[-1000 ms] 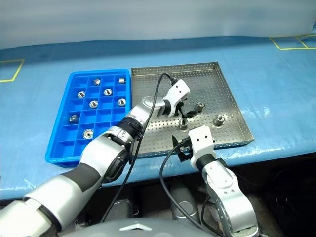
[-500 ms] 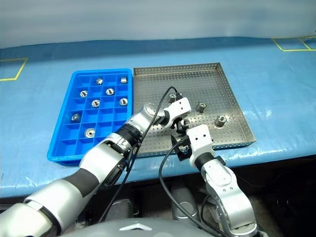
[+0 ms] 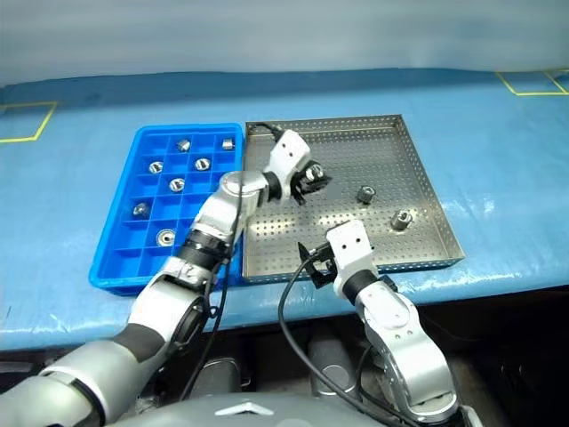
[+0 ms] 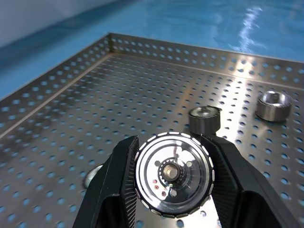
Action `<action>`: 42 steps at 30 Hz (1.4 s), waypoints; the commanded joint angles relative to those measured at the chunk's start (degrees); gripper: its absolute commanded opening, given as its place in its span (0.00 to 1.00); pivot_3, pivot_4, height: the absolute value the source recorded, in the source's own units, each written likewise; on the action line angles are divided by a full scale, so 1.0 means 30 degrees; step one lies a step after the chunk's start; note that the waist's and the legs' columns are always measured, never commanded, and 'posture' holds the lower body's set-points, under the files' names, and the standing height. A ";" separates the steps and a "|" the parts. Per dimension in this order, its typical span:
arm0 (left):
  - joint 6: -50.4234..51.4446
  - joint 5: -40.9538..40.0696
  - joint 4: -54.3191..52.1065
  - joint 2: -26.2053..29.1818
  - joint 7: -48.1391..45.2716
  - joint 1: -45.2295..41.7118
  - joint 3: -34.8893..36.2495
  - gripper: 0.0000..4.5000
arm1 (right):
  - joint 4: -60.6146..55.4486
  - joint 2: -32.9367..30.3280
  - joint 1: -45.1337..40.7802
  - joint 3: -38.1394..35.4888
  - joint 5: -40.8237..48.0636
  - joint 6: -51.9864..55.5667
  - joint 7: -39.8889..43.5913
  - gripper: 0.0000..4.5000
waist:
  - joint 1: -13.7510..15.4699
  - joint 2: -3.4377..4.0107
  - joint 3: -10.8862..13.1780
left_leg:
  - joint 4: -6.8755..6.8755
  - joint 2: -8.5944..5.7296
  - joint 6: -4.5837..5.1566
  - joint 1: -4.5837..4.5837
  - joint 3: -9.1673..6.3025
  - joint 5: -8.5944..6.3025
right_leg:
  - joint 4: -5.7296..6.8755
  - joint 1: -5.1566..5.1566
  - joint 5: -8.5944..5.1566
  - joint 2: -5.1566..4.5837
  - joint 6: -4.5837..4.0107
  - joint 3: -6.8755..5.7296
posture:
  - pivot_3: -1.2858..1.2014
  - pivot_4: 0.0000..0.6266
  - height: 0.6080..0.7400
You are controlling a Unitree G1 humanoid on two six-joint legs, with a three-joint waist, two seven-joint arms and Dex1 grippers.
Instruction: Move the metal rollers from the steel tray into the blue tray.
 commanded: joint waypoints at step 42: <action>1.0279 -0.0756 -2.0106 0.4264 0.6734 1.3733 0.3656 0.40 | 0.3985 -0.0244 -0.5430 0.3546 0.0634 -0.1582 0.4721 1.00 | 0.4981 -0.0052 0.0000 | 0.0020 -0.0012 -0.0032 -0.0043 -0.0047 0.0023 | -0.0065 0.0022 -0.0057 -0.0035 -0.0163 -0.0121 | 0.60 0.24 1.00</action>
